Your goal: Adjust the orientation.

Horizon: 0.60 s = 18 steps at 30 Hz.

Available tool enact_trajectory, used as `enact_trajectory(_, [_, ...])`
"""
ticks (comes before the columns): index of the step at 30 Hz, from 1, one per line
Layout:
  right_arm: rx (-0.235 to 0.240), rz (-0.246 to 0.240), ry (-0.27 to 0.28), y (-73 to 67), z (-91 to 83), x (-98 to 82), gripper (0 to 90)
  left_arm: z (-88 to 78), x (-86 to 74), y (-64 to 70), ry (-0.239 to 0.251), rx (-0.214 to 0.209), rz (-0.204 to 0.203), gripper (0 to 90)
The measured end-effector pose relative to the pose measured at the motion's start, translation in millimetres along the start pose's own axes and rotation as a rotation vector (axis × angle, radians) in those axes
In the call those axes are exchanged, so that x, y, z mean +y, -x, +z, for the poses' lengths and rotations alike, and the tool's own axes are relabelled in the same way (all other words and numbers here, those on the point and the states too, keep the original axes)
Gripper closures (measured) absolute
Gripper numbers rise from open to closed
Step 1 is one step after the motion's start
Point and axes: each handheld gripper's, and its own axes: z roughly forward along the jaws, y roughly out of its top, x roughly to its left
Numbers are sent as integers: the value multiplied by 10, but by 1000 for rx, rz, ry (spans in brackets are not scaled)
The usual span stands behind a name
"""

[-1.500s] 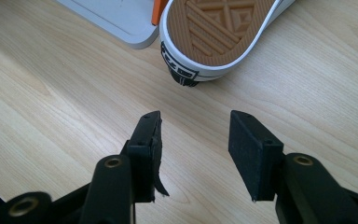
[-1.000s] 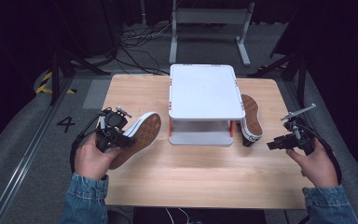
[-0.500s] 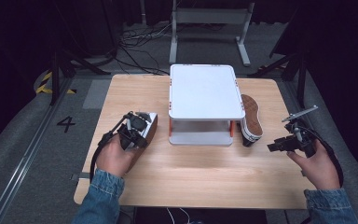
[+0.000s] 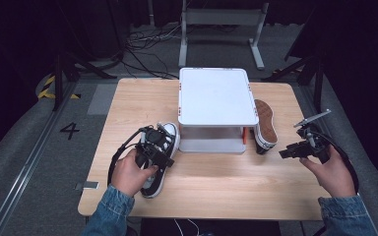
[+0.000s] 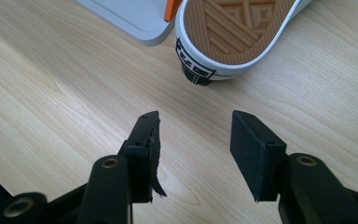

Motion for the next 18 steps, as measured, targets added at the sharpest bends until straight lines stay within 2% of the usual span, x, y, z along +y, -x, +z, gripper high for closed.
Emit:
enact_trajectory(2, [-3,2,3,10,-10,-8,527,-89,-31,-16,30,24,-12,486])
enact_trajectory(6, [-1,6,8,29,-32,-24,524,-286,-161,-85,31,98,-37,457])
enact_trajectory(9, [0,8,9,35,-35,-24,523,-331,-248,-123,-22,135,-58,434])
enact_trajectory(11, [-1,6,7,30,-31,-12,523,-303,-297,-150,-89,153,-64,419])
enact_trajectory(14, [4,-2,8,11,-20,19,521,-212,-341,-115,-161,117,-45,424])
enact_trajectory(18, [10,-17,2,-13,17,67,520,-114,-323,12,-195,66,-14,453])
